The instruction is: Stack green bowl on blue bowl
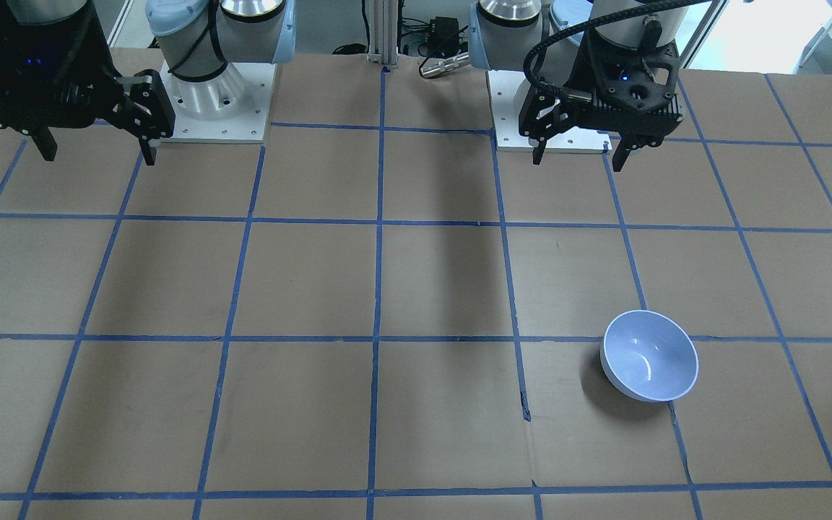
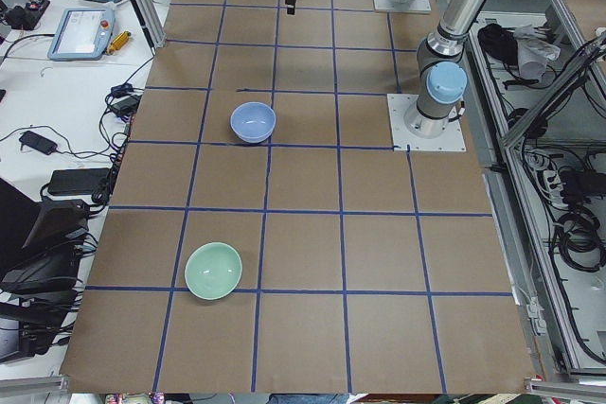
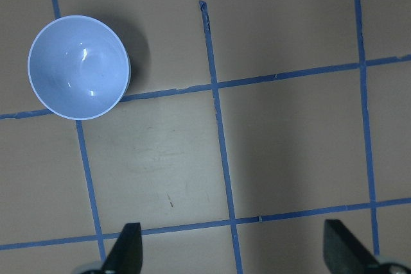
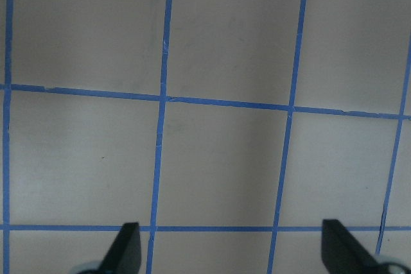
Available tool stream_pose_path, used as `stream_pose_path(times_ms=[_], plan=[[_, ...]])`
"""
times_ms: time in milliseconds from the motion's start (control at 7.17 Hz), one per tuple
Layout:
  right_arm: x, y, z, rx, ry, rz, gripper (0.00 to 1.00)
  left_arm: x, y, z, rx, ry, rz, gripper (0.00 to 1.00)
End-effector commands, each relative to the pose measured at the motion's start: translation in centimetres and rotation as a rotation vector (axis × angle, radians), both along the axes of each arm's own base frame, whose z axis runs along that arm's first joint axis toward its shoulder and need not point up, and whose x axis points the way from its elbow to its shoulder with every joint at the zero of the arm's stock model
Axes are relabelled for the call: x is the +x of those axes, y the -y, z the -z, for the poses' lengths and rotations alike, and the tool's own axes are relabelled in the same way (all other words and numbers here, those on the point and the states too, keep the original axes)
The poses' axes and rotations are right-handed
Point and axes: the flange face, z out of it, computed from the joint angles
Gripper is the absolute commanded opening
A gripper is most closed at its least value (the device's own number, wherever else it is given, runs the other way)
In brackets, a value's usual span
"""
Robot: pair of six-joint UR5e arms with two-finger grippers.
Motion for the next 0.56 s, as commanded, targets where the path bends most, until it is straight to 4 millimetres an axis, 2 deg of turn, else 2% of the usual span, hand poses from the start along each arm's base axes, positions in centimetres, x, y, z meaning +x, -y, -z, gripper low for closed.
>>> stream_pose_path(times_ms=[0, 419], plan=[[0.0, 0.0, 0.0, 0.0, 0.0, 0.0, 1.0, -0.01, -0.07, 0.09, 0.003, 0.001, 0.003, 1.0], [0.0, 0.0, 0.0, 0.0, 0.0, 0.0, 1.0, 0.87, 0.66, 0.6, 0.014, -0.002, -0.021, 1.0]])
